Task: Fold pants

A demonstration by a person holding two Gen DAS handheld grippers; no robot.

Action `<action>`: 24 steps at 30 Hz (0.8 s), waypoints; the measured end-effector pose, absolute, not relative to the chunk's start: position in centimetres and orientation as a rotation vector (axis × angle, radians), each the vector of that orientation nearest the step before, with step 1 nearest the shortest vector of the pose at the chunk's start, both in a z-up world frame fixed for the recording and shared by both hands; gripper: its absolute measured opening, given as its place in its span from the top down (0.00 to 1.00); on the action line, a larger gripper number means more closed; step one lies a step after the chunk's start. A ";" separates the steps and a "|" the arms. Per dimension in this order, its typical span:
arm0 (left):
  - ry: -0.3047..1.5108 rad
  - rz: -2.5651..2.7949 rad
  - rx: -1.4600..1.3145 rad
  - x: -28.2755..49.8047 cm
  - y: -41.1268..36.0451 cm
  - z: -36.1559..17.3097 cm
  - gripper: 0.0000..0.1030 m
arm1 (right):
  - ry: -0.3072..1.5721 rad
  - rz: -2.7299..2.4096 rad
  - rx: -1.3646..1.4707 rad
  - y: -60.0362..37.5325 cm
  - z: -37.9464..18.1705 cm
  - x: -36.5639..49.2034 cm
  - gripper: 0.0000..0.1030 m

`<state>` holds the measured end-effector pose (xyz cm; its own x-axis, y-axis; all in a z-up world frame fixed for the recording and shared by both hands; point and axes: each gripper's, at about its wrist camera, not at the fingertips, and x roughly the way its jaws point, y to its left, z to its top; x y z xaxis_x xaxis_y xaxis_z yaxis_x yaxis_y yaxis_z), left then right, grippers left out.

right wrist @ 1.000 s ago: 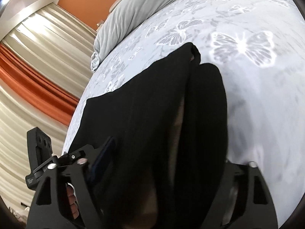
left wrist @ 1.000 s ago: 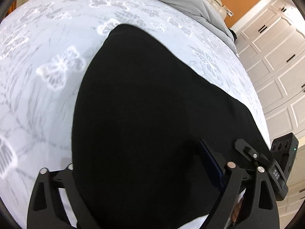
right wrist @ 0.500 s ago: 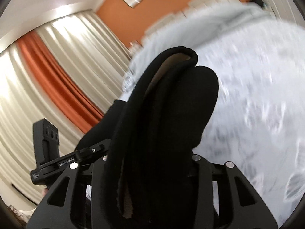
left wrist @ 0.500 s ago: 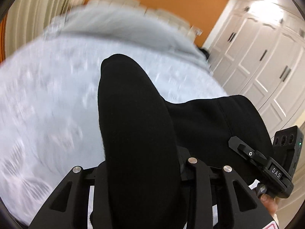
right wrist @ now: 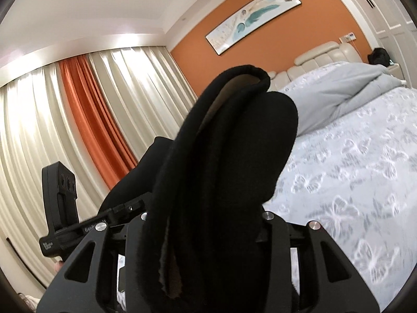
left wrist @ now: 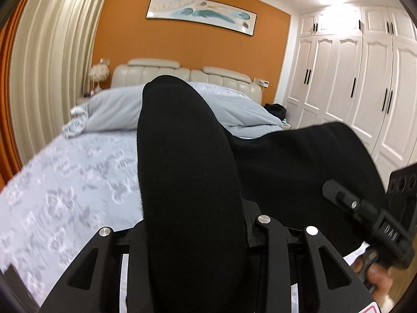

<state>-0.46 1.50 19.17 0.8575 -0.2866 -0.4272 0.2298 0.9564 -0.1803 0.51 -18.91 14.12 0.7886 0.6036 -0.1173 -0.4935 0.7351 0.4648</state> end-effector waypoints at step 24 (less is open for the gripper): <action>0.635 -0.210 -0.122 9.5 0.3 13.7 0.69 | 0.371 0.537 0.465 -18.2 10.4 8.9 0.62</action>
<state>9.51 0.33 13.73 0.7849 -0.2315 -0.5747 0.1567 0.9716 -0.1772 8.93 -18.15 10.40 0.7984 0.5628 -0.2141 -0.3996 0.7612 0.5108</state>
